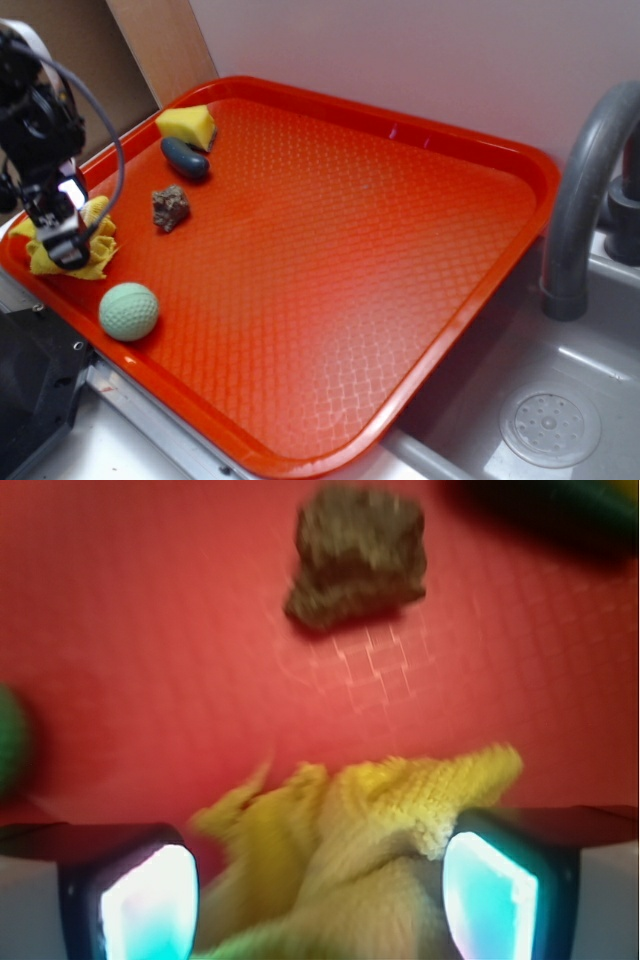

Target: Grab the yellow cloth.

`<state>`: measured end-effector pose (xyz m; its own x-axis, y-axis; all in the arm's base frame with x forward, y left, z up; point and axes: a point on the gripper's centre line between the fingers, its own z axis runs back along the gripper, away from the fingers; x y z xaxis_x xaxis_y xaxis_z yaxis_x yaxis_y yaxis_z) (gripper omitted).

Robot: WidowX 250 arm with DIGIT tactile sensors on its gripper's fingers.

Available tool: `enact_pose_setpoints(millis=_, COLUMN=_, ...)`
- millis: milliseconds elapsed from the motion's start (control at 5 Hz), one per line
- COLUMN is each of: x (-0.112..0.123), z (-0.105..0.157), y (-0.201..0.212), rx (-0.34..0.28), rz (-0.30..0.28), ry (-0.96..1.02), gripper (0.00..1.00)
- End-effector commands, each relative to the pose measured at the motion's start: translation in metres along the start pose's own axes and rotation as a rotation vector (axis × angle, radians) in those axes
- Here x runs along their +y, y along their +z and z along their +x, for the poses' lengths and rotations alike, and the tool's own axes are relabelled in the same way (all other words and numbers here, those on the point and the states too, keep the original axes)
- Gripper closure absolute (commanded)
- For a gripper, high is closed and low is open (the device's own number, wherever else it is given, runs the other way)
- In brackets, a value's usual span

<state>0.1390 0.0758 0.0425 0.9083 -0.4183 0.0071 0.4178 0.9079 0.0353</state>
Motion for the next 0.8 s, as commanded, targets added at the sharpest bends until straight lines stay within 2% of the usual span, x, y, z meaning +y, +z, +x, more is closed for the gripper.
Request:
enact_pose_setpoints(millis=0, x=0.019, z=-0.012, y=0.035, rx=-0.017, rz=0.032, ry=0.075, gripper=0.0)
enact_pose_setpoints(millis=200, x=0.01, z=-0.013, y=0.058, rx=-0.043, rz=0.058, ry=0.074, gripper=0.0)
enact_pose_setpoints(millis=600, x=0.01, z=-0.027, y=-0.002, rx=0.03, rz=-0.027, ry=0.126, gripper=0.0)
